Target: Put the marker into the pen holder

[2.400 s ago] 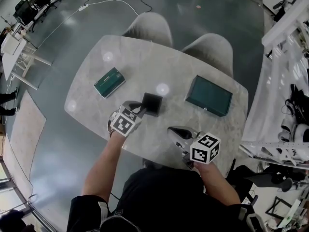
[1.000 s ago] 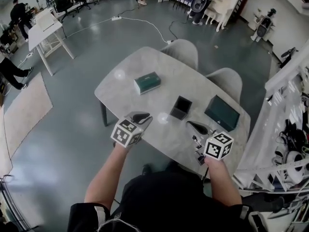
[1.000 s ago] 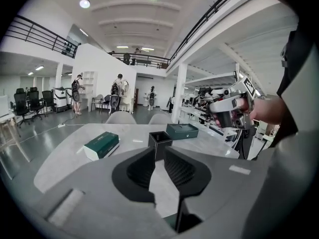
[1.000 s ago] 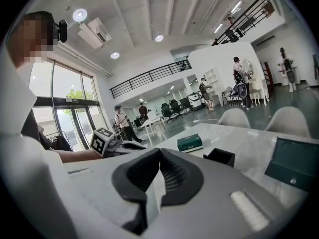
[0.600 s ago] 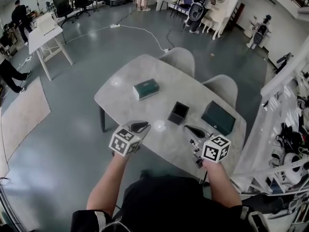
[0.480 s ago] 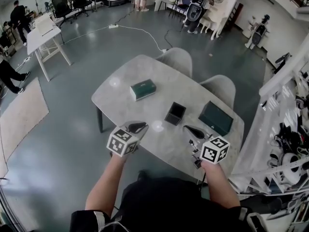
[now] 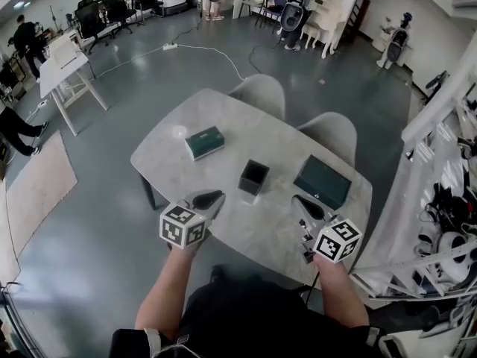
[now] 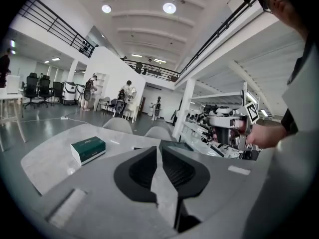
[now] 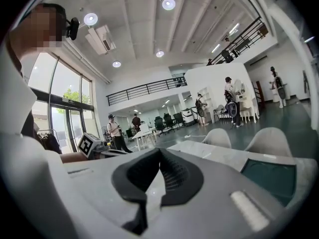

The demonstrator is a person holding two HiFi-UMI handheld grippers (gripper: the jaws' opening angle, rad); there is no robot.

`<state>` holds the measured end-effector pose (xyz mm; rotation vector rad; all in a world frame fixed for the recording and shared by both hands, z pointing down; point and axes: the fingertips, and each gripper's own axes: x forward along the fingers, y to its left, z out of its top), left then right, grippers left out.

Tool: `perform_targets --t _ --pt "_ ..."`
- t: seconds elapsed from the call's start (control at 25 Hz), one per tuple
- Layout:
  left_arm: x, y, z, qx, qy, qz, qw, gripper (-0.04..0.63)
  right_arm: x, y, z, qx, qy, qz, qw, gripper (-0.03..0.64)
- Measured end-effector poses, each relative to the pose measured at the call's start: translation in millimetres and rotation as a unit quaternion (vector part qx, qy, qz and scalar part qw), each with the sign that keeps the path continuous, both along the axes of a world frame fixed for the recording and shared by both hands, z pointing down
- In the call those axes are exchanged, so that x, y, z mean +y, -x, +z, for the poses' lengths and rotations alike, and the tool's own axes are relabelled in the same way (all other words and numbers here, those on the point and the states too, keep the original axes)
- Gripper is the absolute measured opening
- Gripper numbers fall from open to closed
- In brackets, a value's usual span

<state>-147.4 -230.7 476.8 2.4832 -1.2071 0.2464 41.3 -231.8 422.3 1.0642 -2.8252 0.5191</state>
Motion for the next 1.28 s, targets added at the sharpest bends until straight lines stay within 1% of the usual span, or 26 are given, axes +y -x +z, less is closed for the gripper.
perform_targets --t 0.12,0.2,0.28,0.52,0.68,0.76,0.88,1.04,1.28 --pt "-0.7 -9.7 -12.9 -0.003 -0.01 -0.013 0.9999 0.04 -4.4 -14.9 -14.6 -0.017 -0.023 0.01 1.0 0.003" --pt "-7.7 -11.7 -20.3 -0.011 -0.025 -0.025 0.9993 0.037 -8.1 -24.2 -21.9 -0.032 -0.037 0.017 0.999 0.003" --pt "-15.7 -13.7 -26.6 -0.016 -0.038 -0.037 0.9985 0.032 -10.9 -33.6 -27.5 -0.037 -0.052 0.024 0.998 0.003" --pt "-28.1 -22.3 -47.0 -0.036 -0.055 -0.042 0.9969 0.029 -12.8 -45.6 -44.8 -0.023 -0.08 0.022 0.996 0.003" --pt "-32.8 -25.1 -55.8 -0.045 -0.069 -0.044 0.9956 0.026 -19.7 -54.3 -48.3 -0.008 -0.093 0.038 0.995 0.002" --pt "-33.4 -25.9 -56.3 -0.05 -0.07 -0.046 0.9952 0.026 -21.8 -58.3 -48.7 -0.001 -0.098 0.044 0.994 0.002" --pt "-30.6 -24.7 -57.5 -0.047 -0.076 -0.057 0.9943 0.025 -20.4 -59.0 -49.1 0.003 -0.104 0.044 0.994 0.002" --pt "-27.1 -22.1 -55.3 -0.04 -0.075 -0.068 0.9941 0.025 -17.3 -52.6 -44.9 0.005 -0.1 0.035 0.994 0.002" --pt "-24.7 -12.5 -52.1 -0.041 -0.082 -0.079 0.9927 0.023 -13.4 -39.7 -39.6 0.011 -0.095 0.018 0.995 0.002"
